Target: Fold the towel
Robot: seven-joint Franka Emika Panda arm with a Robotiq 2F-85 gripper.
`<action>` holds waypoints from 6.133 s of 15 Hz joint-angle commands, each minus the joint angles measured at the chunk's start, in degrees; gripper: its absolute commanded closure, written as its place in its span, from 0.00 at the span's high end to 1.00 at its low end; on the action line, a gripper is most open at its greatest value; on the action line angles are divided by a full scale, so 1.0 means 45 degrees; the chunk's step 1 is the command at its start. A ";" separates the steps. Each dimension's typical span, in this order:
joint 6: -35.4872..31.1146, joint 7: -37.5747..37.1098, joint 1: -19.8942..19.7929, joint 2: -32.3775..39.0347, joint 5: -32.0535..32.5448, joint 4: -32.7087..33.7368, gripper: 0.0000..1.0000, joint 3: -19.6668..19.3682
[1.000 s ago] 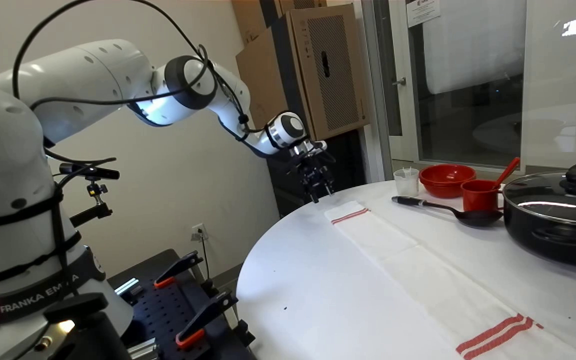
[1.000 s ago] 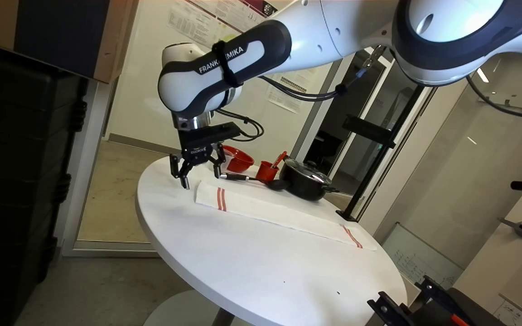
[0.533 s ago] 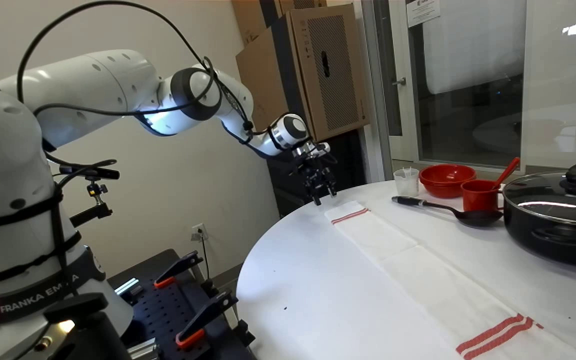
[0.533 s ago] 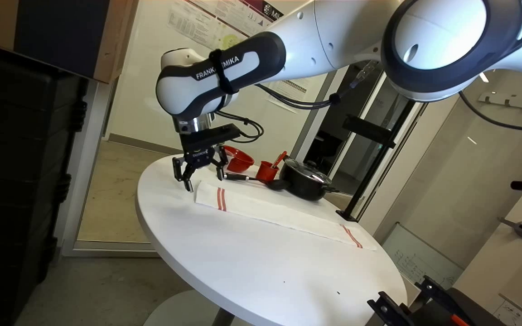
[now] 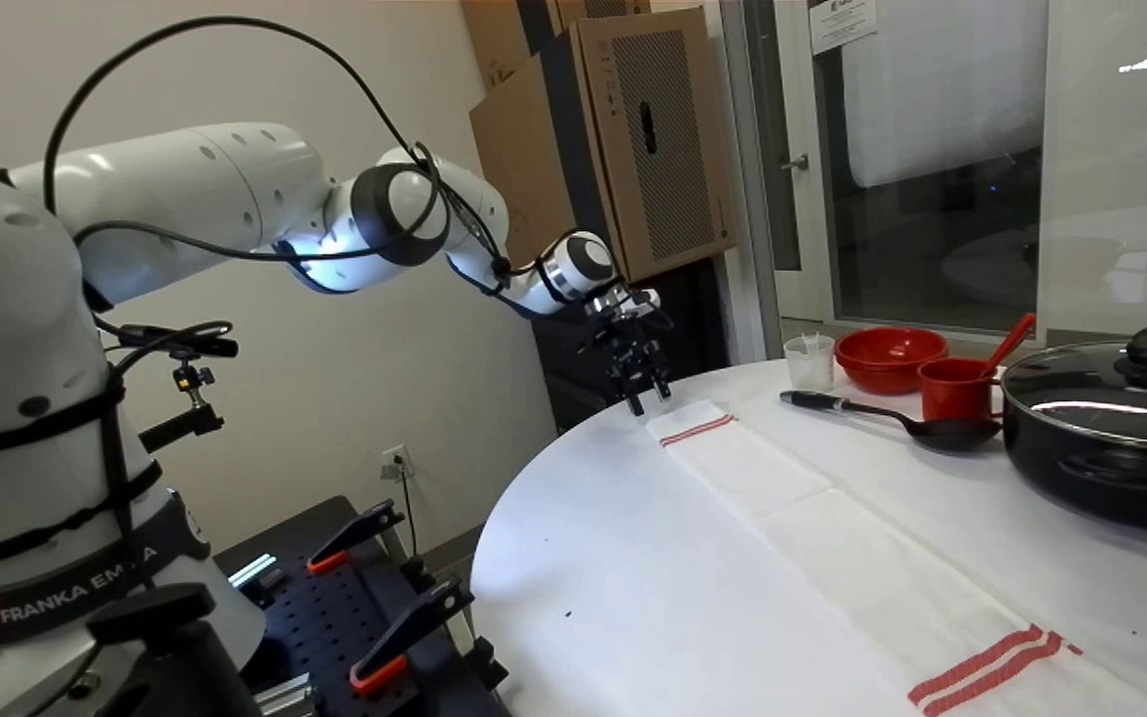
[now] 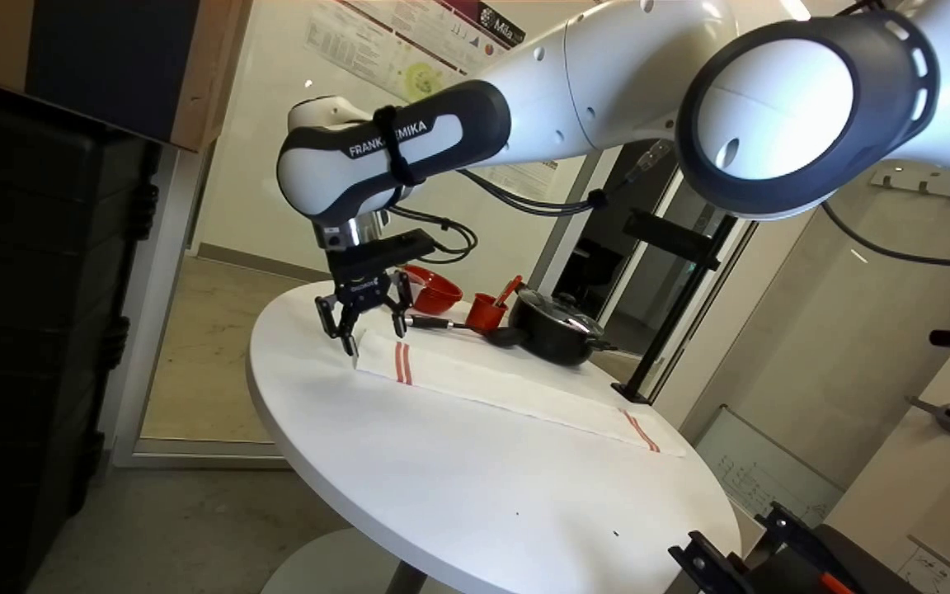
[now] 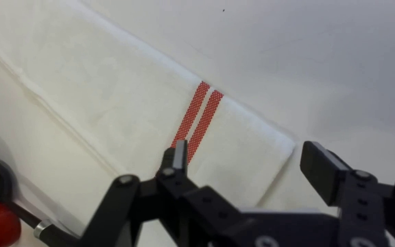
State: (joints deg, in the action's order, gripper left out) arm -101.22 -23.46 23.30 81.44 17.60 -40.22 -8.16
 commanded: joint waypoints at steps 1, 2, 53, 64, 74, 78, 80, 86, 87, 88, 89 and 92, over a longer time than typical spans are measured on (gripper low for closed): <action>0.0834 0.0504 -0.0189 0.1033 -0.0103 0.1617 0.97 0.0002; 0.0770 0.0499 -0.0224 0.0978 -0.0069 0.1442 1.00 0.0008; -0.7433 0.1382 -0.5573 -0.7050 -0.7275 -0.8479 0.01 0.3374; -1.4894 0.3231 -0.8148 -0.9433 -1.2835 -1.5271 0.01 0.5438; -1.8076 0.9175 -1.7301 -1.1506 -1.9811 -1.9712 0.01 1.3447; -1.6662 1.0502 -2.0757 -1.3206 -2.0441 -2.1881 0.01 1.4838; -1.5545 1.0590 -2.1897 -1.4467 -1.9942 -2.3235 0.01 1.4752; -1.5784 0.7471 -1.9566 -1.6202 -1.4988 -2.5197 0.01 1.2283; -1.5526 0.6991 -1.8201 -1.6753 -1.4456 -2.5381 0.01 1.1098; -1.5578 0.6176 -1.7435 -1.7017 -1.3423 -2.5611 0.01 1.0482; -1.5718 0.5193 -1.6998 -1.7243 -1.2082 -2.5905 0.01 1.0143; -1.5438 0.2791 -1.5104 -1.8511 -0.8866 -2.6427 0.01 0.8296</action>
State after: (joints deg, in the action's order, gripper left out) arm -172.49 -1.22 -51.47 6.17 -33.51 -155.38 35.80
